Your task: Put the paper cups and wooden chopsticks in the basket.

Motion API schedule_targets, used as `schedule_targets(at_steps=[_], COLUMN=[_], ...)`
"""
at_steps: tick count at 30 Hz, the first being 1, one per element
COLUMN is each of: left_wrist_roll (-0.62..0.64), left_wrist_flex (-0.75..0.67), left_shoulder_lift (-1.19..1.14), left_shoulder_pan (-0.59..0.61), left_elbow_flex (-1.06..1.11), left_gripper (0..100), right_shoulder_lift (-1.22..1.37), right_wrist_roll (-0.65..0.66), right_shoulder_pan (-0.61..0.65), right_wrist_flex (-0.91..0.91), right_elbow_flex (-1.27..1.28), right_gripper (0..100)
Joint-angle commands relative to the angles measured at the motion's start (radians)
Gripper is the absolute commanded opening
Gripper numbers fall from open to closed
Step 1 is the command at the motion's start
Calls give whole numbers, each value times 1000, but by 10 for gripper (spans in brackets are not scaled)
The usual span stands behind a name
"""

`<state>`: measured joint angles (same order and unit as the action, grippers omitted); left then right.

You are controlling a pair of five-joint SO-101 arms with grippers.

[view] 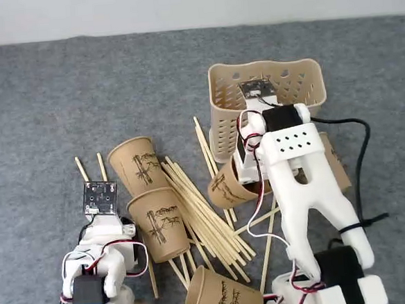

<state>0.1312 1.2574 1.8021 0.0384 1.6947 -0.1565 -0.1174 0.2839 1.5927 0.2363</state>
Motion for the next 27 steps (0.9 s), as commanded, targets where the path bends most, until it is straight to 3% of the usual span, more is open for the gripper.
schedule_targets(at_steps=[1,6,16,27], left_wrist_roll=[-5,-5,-5,-5], left_wrist_flex=[-8,-8,-8,-8], left_shoulder_lift=[14,14,14,14], left_shoulder_pan=[-2,-2,-2,-2], left_elbow_flex=[-12,-12,-12,-12], left_gripper=[18,18,18,18], right_shoulder_lift=[-62,-54,-62,-53], right_wrist_roll=[-8,-64,-68,-69], right_shoulder_pan=[71,147,139,-39], right_wrist_flex=[-15,-1,127,163], right_elbow_flex=[-6,-68,-267,-278], right_gripper=[143,143,143,144])
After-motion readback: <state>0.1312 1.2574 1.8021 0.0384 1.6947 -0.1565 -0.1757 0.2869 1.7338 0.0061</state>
